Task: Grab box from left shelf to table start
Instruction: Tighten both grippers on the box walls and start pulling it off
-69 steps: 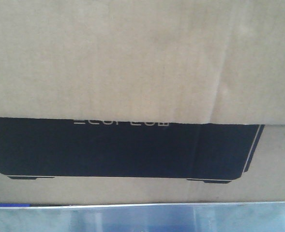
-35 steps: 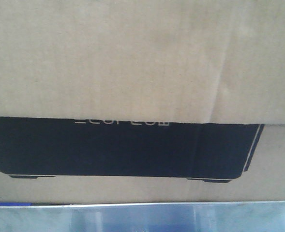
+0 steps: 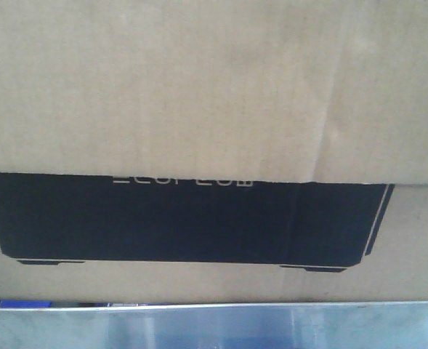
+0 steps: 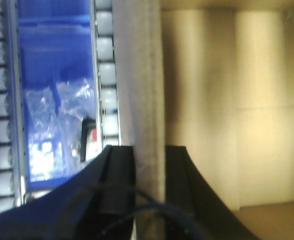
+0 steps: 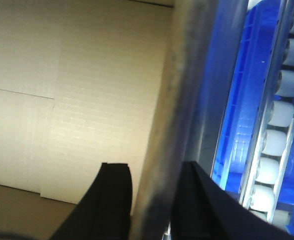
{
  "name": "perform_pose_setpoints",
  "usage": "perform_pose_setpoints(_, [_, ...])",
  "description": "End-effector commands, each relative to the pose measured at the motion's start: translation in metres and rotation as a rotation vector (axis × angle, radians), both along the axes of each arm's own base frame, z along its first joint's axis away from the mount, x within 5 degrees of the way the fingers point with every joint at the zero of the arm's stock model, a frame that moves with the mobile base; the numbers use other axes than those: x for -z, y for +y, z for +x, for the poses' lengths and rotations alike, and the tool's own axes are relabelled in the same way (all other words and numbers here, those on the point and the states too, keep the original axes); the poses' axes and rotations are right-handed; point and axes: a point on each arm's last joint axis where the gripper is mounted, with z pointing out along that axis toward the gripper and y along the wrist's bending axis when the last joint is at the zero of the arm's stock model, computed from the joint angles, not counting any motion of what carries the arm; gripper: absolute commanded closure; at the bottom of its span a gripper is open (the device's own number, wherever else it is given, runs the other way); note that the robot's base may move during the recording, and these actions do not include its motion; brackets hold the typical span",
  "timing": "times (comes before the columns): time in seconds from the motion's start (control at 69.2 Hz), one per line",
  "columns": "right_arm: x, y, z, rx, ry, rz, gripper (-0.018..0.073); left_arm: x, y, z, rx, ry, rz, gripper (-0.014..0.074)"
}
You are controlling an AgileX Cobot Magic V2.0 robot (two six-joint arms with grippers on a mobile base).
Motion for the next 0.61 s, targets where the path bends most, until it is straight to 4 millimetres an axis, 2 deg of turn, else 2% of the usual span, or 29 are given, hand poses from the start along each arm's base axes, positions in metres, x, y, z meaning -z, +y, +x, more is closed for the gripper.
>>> perform_pose_setpoints(0.0, [-0.028, -0.002, -0.011, 0.027, -0.141, -0.003, 0.054, -0.001, -0.007, -0.001, 0.02, -0.027, -0.071, 0.0688])
perform_pose_setpoints(0.231, [-0.055, -0.003, -0.038, 0.033, -0.274, 0.001, 0.054, -0.022, -0.002, -0.025, 0.023, -0.116, -0.093, 0.0688])
perform_pose_setpoints(0.592, [-0.083, -0.001, -0.088, 0.017, -0.366, 0.018, 0.054, -0.059, 0.013, -0.087, 0.023, -0.298, -0.14, 0.0688])
